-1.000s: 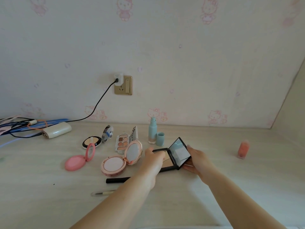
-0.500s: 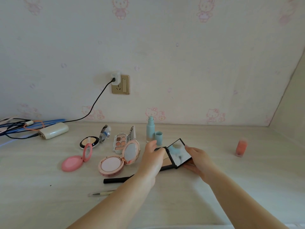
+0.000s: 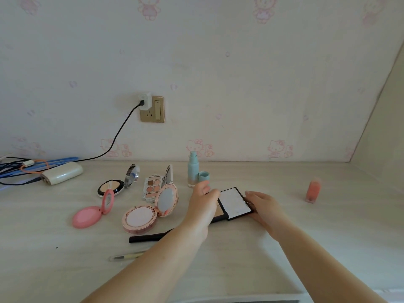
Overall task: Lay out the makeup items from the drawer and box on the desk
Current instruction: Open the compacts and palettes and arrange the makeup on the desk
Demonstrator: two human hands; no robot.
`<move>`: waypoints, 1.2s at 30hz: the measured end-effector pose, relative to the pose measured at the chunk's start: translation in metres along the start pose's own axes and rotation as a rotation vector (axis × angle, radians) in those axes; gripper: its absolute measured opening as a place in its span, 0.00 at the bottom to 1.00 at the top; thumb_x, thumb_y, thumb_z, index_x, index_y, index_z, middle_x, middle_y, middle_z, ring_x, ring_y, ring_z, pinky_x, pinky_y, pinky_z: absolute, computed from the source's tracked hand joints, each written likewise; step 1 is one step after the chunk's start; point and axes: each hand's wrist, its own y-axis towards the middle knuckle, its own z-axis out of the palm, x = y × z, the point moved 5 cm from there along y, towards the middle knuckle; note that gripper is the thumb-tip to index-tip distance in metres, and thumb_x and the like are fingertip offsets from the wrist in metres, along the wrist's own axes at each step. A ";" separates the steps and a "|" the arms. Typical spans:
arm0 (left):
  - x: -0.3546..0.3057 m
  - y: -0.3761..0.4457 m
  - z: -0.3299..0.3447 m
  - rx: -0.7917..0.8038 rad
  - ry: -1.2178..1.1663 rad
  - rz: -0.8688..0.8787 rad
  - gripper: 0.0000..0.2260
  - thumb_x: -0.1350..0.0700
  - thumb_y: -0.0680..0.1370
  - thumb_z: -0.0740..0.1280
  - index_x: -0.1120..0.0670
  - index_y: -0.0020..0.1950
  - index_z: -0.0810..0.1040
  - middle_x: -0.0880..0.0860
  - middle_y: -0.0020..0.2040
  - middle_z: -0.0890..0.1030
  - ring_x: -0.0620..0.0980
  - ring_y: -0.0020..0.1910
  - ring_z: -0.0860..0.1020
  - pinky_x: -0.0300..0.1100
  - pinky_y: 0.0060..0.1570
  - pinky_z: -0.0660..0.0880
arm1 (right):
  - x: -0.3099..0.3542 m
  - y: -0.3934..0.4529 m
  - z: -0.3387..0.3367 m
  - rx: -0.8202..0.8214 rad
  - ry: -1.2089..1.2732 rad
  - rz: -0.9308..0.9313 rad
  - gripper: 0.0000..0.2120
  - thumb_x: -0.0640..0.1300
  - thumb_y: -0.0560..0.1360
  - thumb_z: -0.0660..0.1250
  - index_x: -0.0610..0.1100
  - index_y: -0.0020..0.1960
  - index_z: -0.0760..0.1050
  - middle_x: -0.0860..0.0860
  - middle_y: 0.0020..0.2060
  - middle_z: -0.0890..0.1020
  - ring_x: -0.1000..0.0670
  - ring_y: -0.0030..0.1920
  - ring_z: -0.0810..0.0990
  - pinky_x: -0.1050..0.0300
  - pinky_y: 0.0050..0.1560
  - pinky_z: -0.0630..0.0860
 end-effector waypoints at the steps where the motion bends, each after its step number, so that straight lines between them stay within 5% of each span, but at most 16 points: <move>1: 0.000 0.001 0.001 -0.002 -0.005 -0.006 0.21 0.60 0.77 0.59 0.49 0.69 0.65 0.47 0.67 0.70 0.43 0.56 0.72 0.43 0.62 0.69 | 0.000 0.001 -0.001 -0.003 -0.019 -0.006 0.09 0.44 0.78 0.62 0.47 0.45 0.80 0.48 0.44 0.84 0.45 0.50 0.82 0.49 0.58 0.76; 4: 0.001 0.001 0.004 -0.003 -0.011 -0.025 0.21 0.60 0.77 0.60 0.48 0.69 0.65 0.47 0.66 0.71 0.45 0.59 0.71 0.46 0.66 0.68 | -0.002 0.004 -0.004 -0.002 -0.079 -0.035 0.10 0.47 0.76 0.63 0.49 0.41 0.81 0.52 0.42 0.84 0.45 0.51 0.82 0.49 0.60 0.74; 7: 0.002 0.001 0.009 0.004 -0.022 -0.043 0.22 0.60 0.77 0.60 0.48 0.70 0.65 0.47 0.64 0.71 0.46 0.62 0.70 0.48 0.68 0.67 | -0.001 0.005 -0.007 -0.008 -0.011 -0.043 0.10 0.44 0.77 0.64 0.39 0.44 0.79 0.50 0.38 0.79 0.46 0.42 0.78 0.48 0.58 0.74; 14: 0.005 0.008 0.032 0.026 -0.001 -0.017 0.19 0.59 0.77 0.59 0.47 0.68 0.68 0.42 0.54 0.73 0.38 0.47 0.72 0.47 0.65 0.71 | 0.007 -0.004 -0.029 -0.020 -0.024 -0.084 0.08 0.47 0.78 0.63 0.49 0.56 0.75 0.51 0.55 0.81 0.53 0.58 0.77 0.52 0.63 0.73; 19: 0.015 0.017 0.088 0.139 0.084 0.002 0.18 0.56 0.78 0.59 0.45 0.68 0.68 0.45 0.61 0.74 0.43 0.55 0.73 0.44 0.63 0.71 | 0.016 -0.012 -0.095 -0.173 -0.017 -0.213 0.05 0.45 0.77 0.64 0.53 0.49 0.78 0.53 0.63 0.75 0.56 0.55 0.79 0.52 0.59 0.75; 25: 0.020 0.033 0.168 0.288 0.236 0.120 0.19 0.61 0.77 0.62 0.50 0.68 0.69 0.48 0.61 0.75 0.44 0.55 0.74 0.33 0.44 0.70 | 0.021 -0.022 -0.172 -0.460 -0.043 -0.336 0.10 0.38 0.75 0.64 0.52 0.45 0.78 0.54 0.44 0.83 0.51 0.48 0.80 0.52 0.55 0.76; 30: 0.033 0.053 0.219 0.367 0.347 0.150 0.23 0.64 0.75 0.66 0.55 0.70 0.67 0.55 0.67 0.74 0.50 0.65 0.72 0.39 0.60 0.68 | 0.017 -0.008 -0.201 -0.473 -0.176 -0.346 0.12 0.39 0.76 0.65 0.50 0.57 0.76 0.58 0.52 0.80 0.56 0.49 0.78 0.69 0.44 0.70; 36: 0.041 0.071 0.250 0.403 0.369 0.155 0.28 0.58 0.73 0.71 0.56 0.72 0.66 0.54 0.68 0.73 0.51 0.68 0.71 0.43 0.66 0.67 | 0.017 0.024 -0.201 -0.411 -0.311 -0.310 0.16 0.44 0.75 0.67 0.50 0.63 0.74 0.58 0.55 0.78 0.62 0.44 0.76 0.74 0.41 0.68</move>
